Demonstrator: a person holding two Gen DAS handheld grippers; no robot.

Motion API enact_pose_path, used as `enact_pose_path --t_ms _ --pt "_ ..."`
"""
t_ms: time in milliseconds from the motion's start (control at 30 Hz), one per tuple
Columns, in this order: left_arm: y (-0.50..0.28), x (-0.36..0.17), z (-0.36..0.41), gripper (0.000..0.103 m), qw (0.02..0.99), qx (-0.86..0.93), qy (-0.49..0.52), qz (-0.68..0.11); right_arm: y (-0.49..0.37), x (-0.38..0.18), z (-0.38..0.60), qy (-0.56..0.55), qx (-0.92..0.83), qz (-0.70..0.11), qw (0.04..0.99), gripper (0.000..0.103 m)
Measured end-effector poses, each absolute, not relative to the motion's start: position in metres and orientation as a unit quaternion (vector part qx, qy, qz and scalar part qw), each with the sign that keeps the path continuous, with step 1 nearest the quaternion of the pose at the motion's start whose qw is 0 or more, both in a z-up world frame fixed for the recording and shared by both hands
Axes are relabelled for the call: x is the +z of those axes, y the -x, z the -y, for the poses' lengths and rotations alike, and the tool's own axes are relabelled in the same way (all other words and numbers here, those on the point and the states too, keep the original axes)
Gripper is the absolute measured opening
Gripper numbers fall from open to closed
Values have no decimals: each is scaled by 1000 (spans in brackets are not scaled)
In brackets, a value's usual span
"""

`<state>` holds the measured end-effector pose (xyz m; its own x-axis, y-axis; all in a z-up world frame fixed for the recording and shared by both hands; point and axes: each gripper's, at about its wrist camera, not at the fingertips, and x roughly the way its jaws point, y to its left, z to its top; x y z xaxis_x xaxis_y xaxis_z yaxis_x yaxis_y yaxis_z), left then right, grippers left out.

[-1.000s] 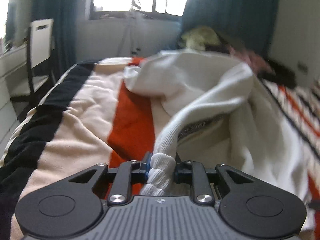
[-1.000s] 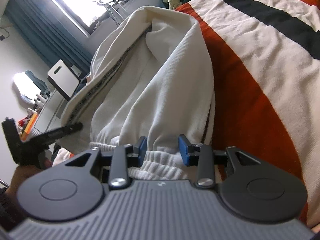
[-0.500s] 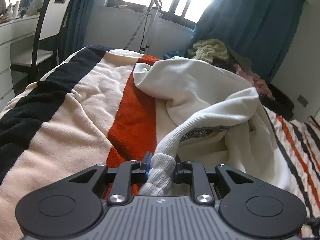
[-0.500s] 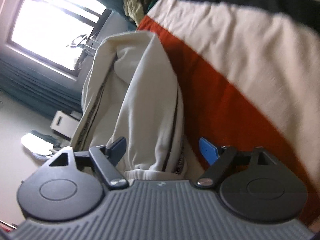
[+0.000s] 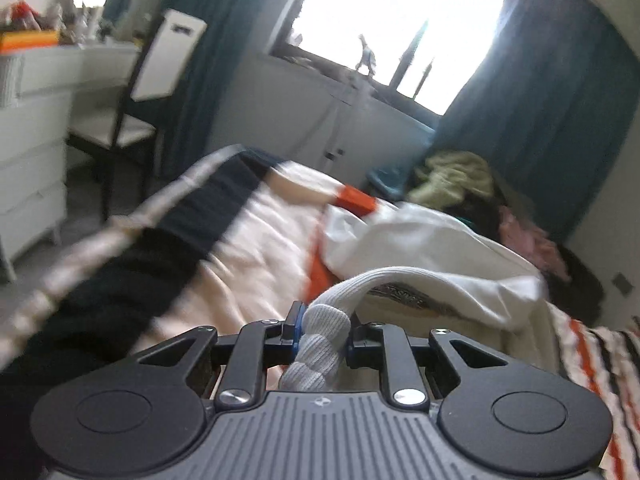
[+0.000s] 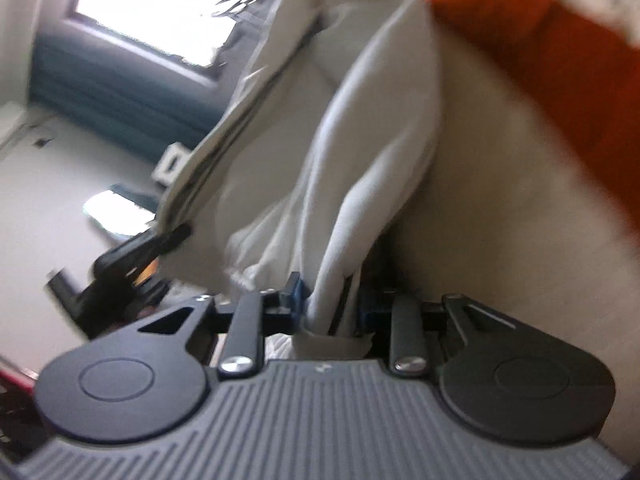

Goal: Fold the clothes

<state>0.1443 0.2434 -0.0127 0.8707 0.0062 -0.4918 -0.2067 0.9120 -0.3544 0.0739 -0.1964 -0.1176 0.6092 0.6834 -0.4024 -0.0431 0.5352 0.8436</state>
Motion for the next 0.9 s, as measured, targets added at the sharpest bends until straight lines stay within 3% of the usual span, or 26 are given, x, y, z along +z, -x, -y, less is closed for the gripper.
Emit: enact_pose_path --t_ms 67,333,633,700,733,767,800,833,900 --pt "-151 3 -269 20 948 79 188 -243 -78 -114 159 -426 263 -383 776 23" --pt "-194 55 -372 20 945 193 99 -243 -116 -101 -13 -403 389 -411 720 21" --pt "-233 -2 -425 24 912 222 122 -323 -158 -121 -86 -341 423 -475 692 26" --pt "-231 -2 -423 27 910 221 128 -326 -162 -120 -85 -330 426 -483 690 32" --pt "-229 0 -420 33 910 221 129 -326 -166 -116 -85 -325 427 -486 690 41" --pt "-227 2 -418 49 910 221 129 -326 -165 -113 -83 -319 428 -488 691 58" --pt "-223 7 -413 59 909 224 126 -329 -161 -108 -79 -311 428 -487 695 67" --pt "-220 12 -407 76 908 227 123 -332 -154 -101 -72 -302 427 -482 703 79" --pt "-209 25 -392 79 908 233 119 -327 -143 -88 -60 -286 423 -469 721 84"
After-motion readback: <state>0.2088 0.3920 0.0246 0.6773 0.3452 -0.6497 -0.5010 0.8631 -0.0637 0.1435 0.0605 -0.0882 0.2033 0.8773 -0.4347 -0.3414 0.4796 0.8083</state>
